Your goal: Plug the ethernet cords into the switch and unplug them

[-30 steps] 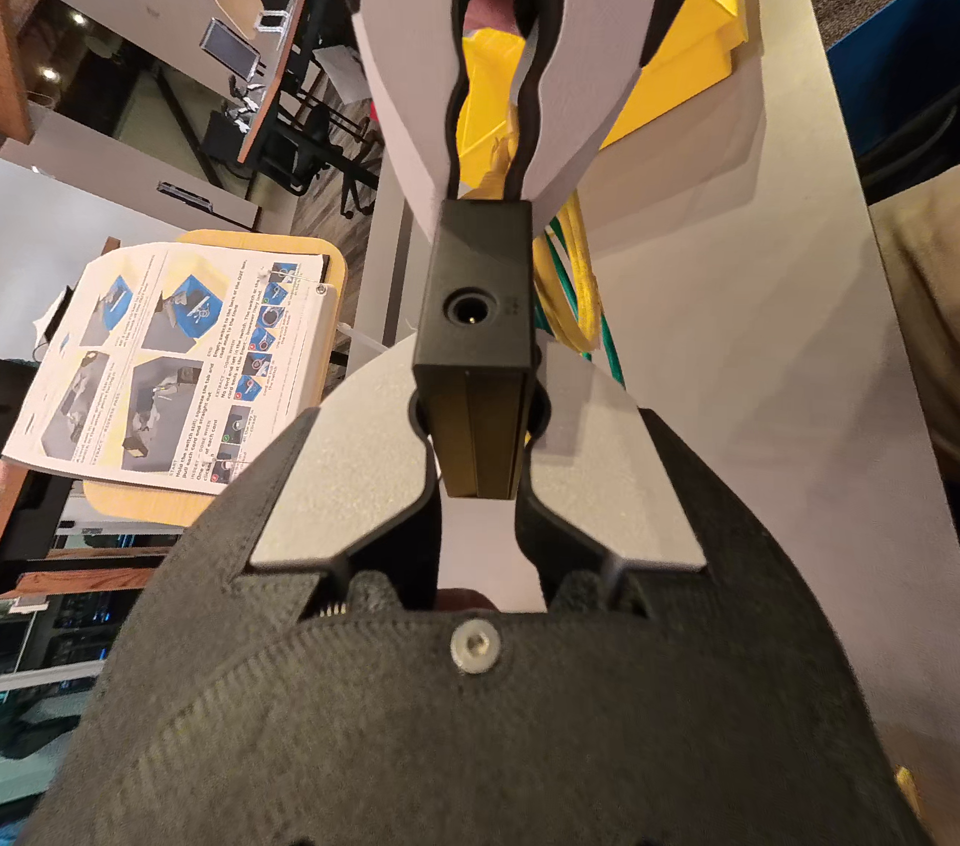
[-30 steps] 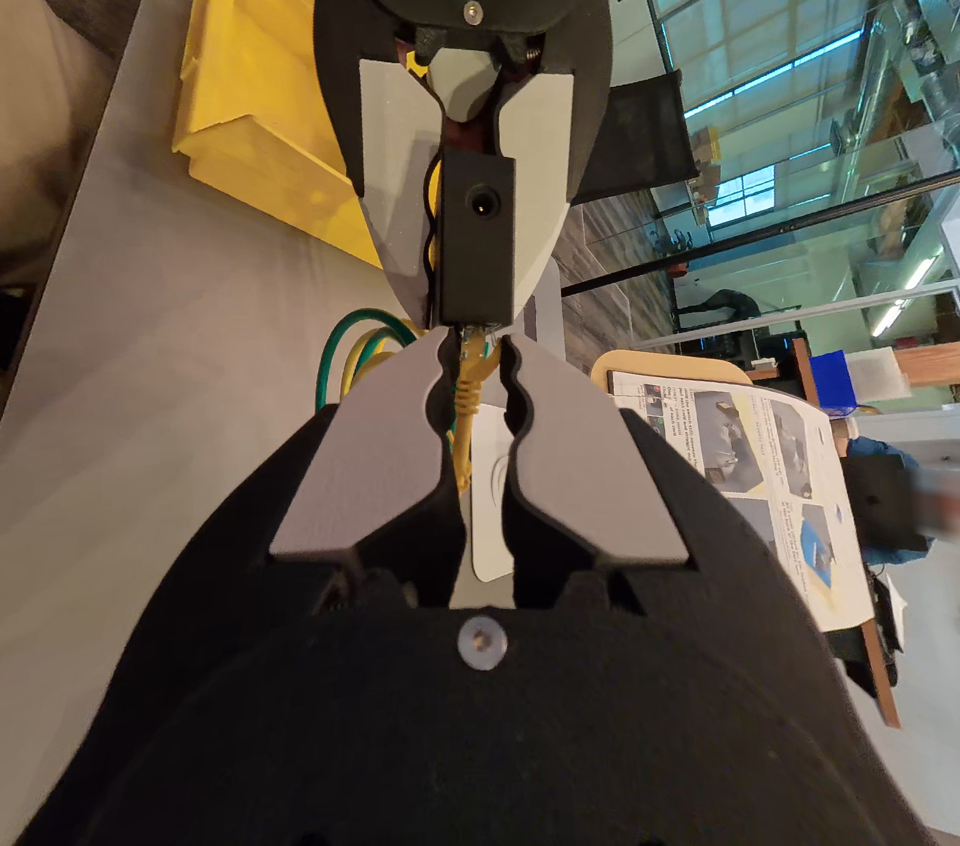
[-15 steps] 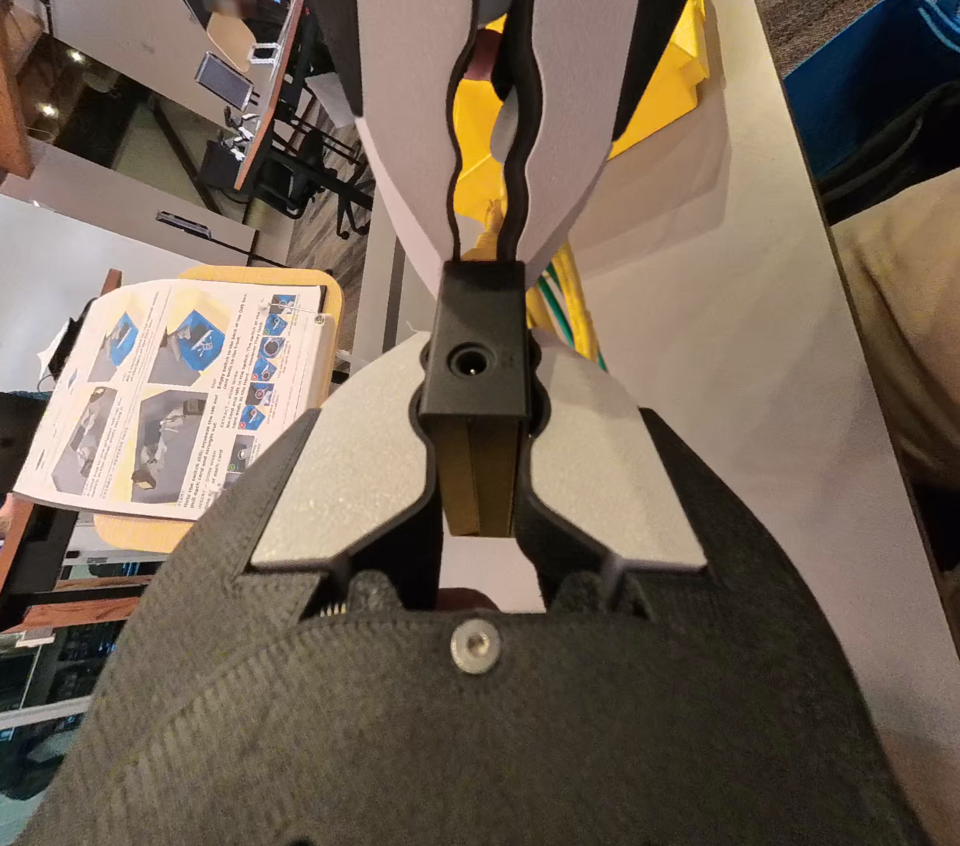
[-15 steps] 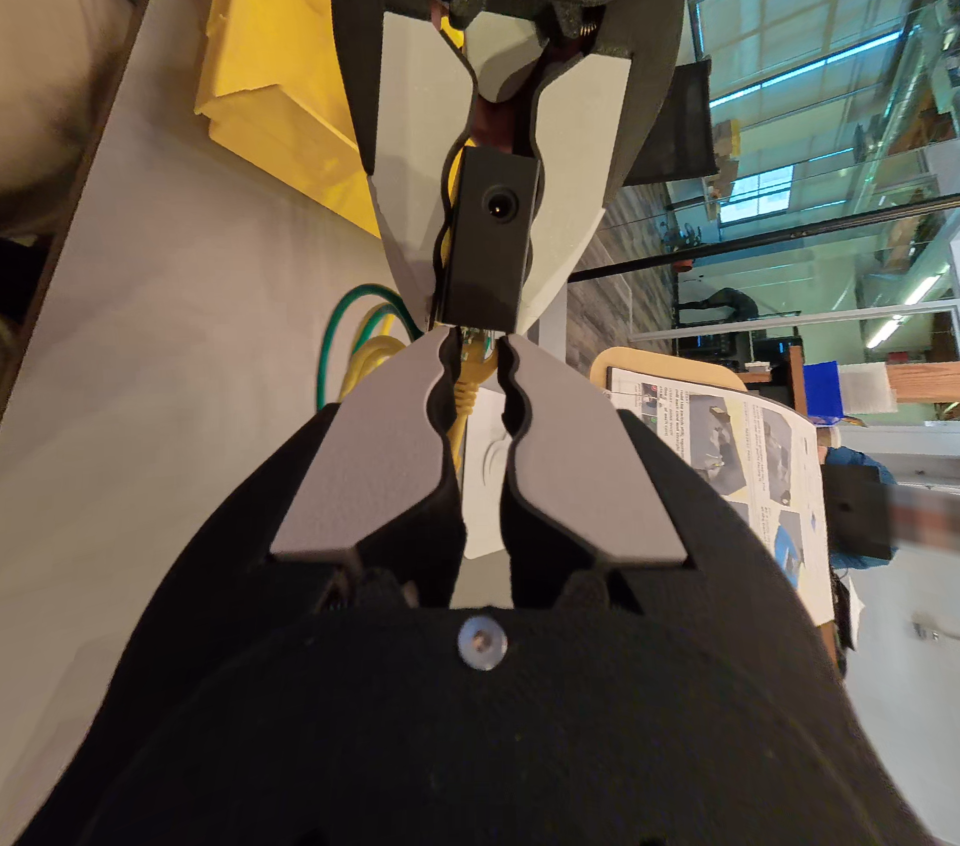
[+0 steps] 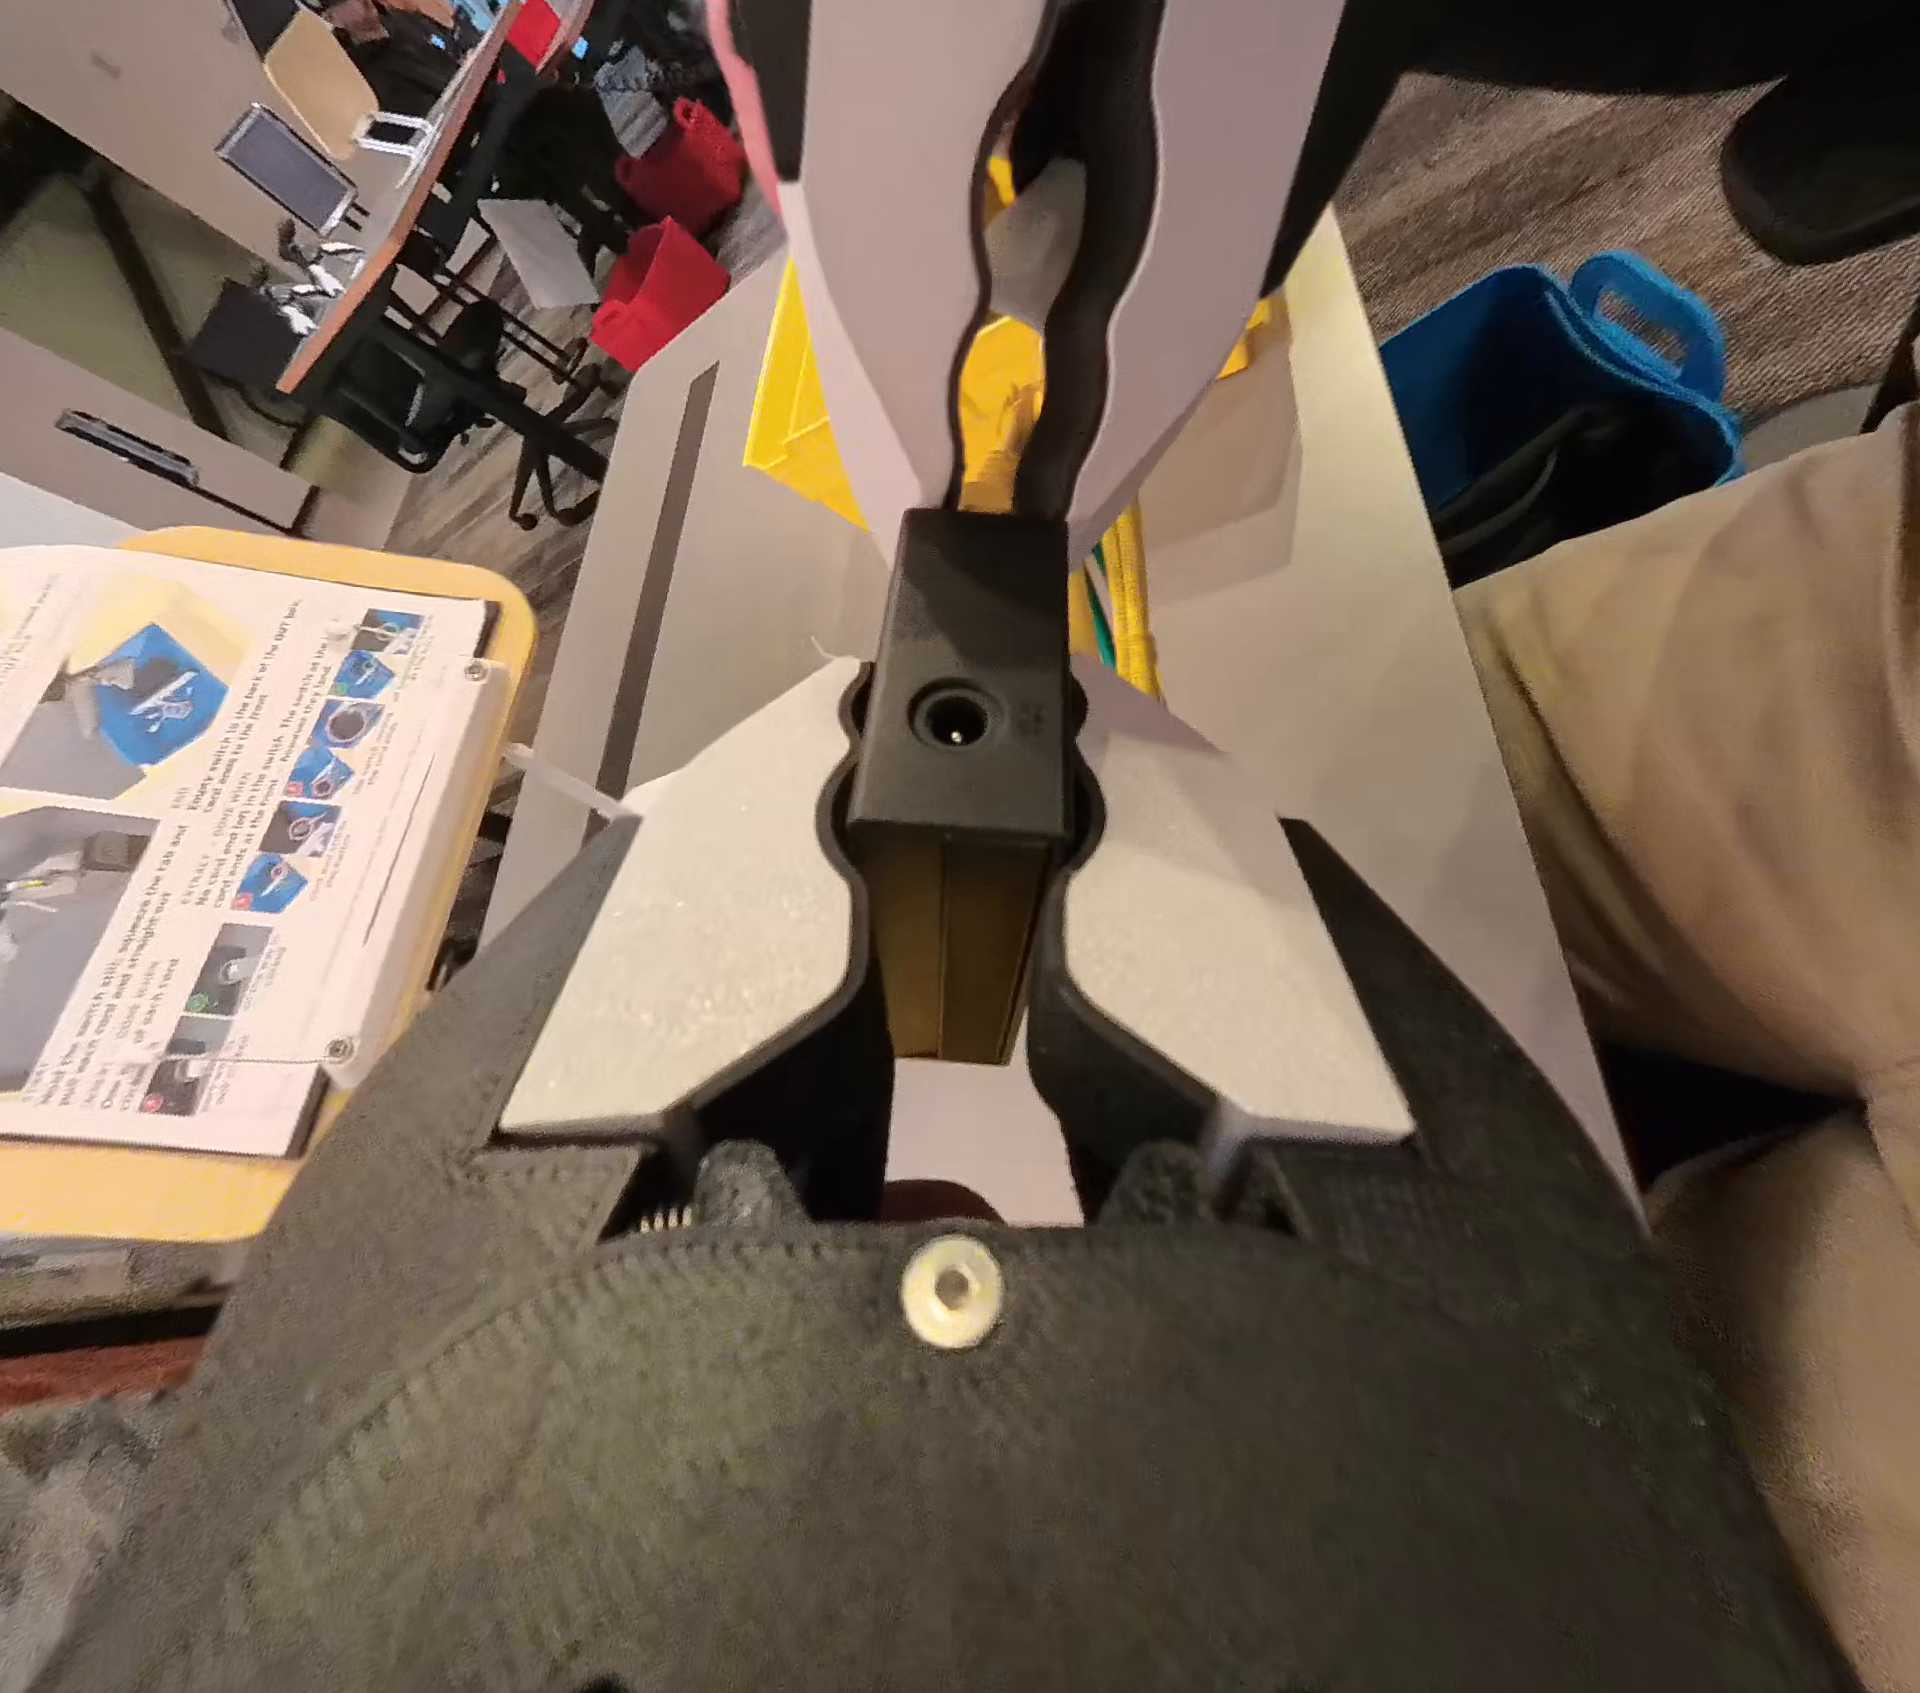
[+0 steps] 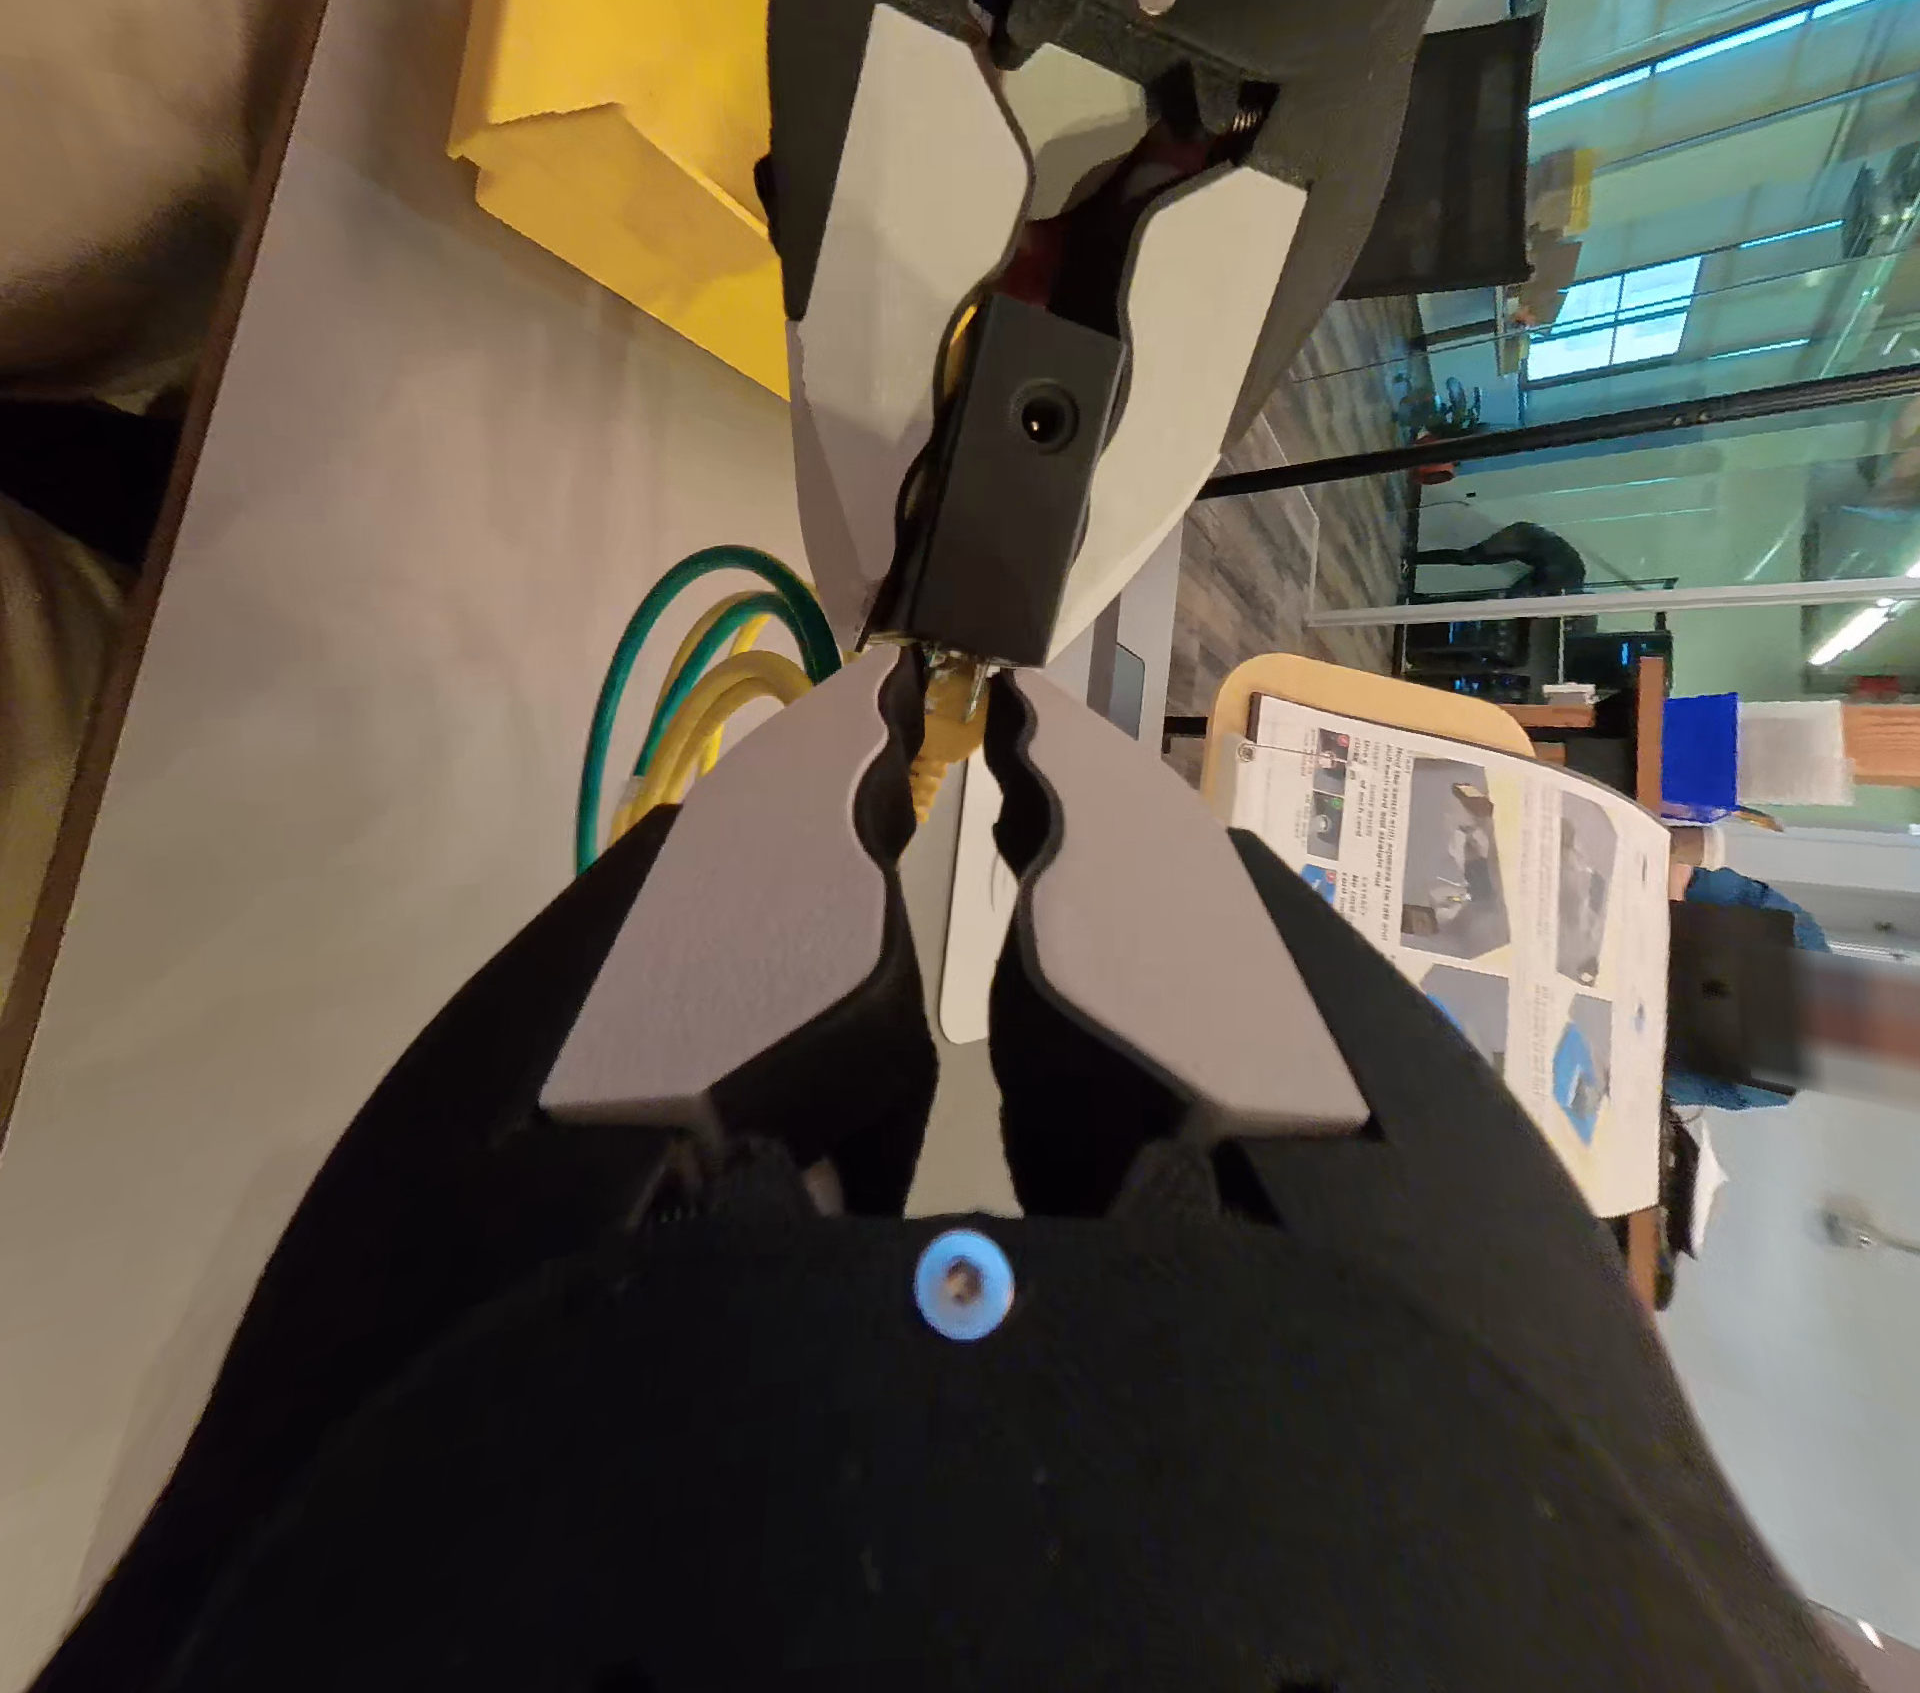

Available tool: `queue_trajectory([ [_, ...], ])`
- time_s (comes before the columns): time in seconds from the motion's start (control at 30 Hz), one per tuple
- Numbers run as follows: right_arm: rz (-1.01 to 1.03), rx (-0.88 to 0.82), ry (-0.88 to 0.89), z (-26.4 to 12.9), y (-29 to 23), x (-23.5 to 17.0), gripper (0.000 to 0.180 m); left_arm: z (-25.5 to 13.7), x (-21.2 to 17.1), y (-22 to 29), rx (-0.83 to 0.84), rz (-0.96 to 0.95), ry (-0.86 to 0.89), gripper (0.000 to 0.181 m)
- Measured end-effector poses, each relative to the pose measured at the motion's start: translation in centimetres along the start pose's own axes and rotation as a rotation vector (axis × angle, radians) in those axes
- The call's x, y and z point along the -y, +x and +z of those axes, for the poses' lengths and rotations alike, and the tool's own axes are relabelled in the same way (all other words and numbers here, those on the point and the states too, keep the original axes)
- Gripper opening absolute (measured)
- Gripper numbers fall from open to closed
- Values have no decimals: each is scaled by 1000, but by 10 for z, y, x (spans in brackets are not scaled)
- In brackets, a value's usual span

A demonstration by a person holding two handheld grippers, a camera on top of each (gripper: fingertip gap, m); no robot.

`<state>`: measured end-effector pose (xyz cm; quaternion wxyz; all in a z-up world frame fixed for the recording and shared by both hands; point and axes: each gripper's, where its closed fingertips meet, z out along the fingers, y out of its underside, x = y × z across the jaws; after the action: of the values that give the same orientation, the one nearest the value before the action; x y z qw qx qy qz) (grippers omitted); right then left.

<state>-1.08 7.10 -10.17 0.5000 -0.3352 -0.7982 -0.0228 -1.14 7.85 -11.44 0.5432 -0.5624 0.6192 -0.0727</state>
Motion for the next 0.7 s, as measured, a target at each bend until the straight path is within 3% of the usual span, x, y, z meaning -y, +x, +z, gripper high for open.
queue_trajectory([
  [0.13, 41, 24, 77, -6, 1, 7, 11, -3, 7, 4, -65, -90, 84, 30],
  [0.27, 104, 19, 106, -6, 4, 3, 11, -1, 6, -2, -17, -81, 46, 30],
  [0.47, 70, -53, -48, -4, 11, -7, 12, 0, 3, -12, 98, 7, -89, 30],
  [0.57, 87, -50, 4, -12, 13, -2, 12, -5, 12, -10, 87, 24, -84, 30],
  [0.7, 230, -40, 194, -46, 27, -15, 9, -42, -3, -43, 123, -152, 8, 30],
])
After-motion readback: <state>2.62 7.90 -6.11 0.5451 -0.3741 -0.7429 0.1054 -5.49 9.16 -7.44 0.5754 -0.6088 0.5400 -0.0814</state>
